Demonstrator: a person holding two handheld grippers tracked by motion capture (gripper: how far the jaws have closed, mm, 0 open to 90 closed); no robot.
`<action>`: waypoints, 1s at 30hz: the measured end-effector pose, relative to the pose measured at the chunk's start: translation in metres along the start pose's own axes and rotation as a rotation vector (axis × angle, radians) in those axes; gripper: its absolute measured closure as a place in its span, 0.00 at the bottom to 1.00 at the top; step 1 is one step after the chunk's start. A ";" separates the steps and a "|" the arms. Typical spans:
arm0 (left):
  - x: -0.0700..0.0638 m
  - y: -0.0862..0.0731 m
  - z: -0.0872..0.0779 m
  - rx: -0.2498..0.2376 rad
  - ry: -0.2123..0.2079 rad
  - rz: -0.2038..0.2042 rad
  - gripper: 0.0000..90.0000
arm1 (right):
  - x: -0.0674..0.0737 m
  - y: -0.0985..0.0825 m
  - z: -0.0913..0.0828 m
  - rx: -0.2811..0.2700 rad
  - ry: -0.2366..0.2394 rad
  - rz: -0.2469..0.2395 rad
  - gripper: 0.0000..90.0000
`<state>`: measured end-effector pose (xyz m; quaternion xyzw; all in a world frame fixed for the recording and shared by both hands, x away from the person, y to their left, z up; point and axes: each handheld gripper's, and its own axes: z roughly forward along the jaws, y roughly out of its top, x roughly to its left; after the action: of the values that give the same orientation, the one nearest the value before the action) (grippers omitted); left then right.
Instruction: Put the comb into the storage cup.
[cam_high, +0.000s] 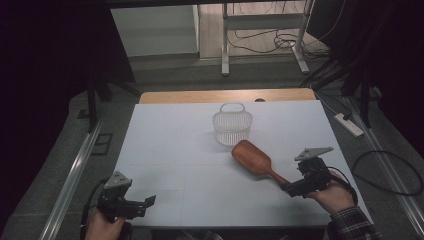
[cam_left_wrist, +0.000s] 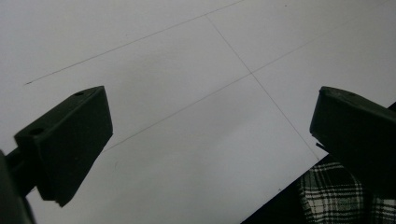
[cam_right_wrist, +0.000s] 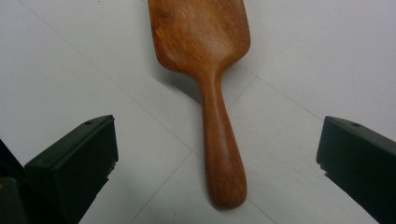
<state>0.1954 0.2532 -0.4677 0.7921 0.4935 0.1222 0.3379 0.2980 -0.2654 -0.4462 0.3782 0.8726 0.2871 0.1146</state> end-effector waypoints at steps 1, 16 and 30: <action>0.000 0.000 0.000 0.001 0.001 0.001 0.00 | 0.000 0.001 0.001 -0.001 0.001 -0.002 0.00; 0.000 0.000 0.000 0.002 0.000 -0.001 0.00 | -0.004 0.014 0.020 0.030 -0.003 -0.028 0.00; 0.000 0.001 0.001 0.006 0.000 -0.002 0.00 | -0.003 0.025 0.034 0.067 -0.011 -0.051 0.00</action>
<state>0.1966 0.2530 -0.4680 0.7925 0.4946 0.1205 0.3358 0.3287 -0.2400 -0.4590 0.3609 0.8904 0.2528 0.1141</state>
